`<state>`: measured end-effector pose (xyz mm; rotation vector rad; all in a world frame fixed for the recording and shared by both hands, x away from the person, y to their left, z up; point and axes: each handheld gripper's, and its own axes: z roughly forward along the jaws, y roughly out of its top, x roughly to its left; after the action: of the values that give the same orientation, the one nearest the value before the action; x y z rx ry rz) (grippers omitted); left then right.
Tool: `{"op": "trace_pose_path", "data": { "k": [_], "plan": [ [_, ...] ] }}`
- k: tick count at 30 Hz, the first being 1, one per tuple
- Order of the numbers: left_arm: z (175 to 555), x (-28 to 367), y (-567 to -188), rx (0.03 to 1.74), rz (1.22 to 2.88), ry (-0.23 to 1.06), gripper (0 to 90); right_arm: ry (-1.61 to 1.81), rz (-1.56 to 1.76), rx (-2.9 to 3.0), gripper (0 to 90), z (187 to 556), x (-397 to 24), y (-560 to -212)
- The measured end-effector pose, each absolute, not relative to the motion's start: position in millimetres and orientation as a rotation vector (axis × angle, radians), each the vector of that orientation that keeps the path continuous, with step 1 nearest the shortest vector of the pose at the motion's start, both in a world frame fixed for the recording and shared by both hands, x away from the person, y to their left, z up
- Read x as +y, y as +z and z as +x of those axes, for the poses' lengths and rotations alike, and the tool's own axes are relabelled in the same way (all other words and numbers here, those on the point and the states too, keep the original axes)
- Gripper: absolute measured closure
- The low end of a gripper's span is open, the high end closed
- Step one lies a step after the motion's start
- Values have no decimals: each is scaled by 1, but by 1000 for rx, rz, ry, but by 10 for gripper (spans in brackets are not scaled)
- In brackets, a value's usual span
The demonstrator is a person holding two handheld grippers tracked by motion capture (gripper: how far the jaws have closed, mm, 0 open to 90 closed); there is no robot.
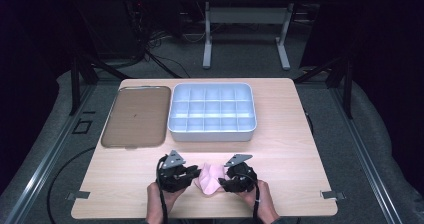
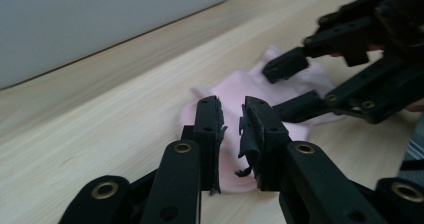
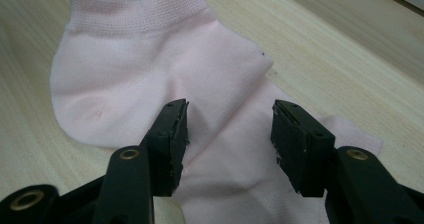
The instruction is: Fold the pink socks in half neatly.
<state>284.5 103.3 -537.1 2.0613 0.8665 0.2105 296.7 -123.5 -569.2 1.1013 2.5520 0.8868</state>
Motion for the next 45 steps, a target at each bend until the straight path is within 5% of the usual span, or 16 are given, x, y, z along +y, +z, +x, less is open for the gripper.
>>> {"op": "trace_pose_path", "data": {
  "k": [9,28,39,45],
  "plan": [
    [292,97,-572,899,2185,202,820,919,1078,2546,499,296,-127,-571],
    [290,116,-589,846,2043,166,894,941,1091,2505,446,297,-144,-564],
    [290,116,-590,853,2038,159,893,915,1395,2424,526,289,-198,-566],
    [290,116,-590,853,2036,161,893,891,1393,2395,669,285,-197,-568]
  ]
}}
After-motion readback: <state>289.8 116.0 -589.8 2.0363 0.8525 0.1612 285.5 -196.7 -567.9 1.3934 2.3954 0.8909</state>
